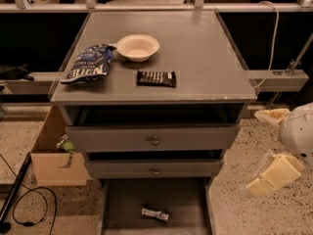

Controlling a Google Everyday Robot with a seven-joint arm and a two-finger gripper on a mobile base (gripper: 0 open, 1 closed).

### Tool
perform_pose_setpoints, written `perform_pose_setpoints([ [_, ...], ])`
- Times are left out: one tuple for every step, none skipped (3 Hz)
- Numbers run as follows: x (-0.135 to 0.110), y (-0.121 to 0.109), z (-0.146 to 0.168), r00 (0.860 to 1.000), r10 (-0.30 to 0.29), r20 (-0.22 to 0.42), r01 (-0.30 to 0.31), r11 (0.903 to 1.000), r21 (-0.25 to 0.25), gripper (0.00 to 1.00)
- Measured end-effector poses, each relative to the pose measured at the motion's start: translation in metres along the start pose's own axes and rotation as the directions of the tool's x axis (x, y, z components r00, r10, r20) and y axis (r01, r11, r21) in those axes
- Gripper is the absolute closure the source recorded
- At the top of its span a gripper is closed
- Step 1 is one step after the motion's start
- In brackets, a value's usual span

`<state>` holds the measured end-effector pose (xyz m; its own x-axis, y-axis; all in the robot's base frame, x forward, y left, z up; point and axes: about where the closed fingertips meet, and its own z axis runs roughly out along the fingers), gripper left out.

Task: Pick redbull can from bottom drawer and place on counter

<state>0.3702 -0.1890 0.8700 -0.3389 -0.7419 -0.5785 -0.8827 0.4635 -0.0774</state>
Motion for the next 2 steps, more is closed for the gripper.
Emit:
perform_pose_setpoints([
  [0.000,0.000,0.000,1.000,0.000,0.000,0.000,1.0000,0.000,0.00],
  [0.002,0.007,0.028,0.999,0.035,0.033,-0.034,0.9993,-0.015,0.00],
])
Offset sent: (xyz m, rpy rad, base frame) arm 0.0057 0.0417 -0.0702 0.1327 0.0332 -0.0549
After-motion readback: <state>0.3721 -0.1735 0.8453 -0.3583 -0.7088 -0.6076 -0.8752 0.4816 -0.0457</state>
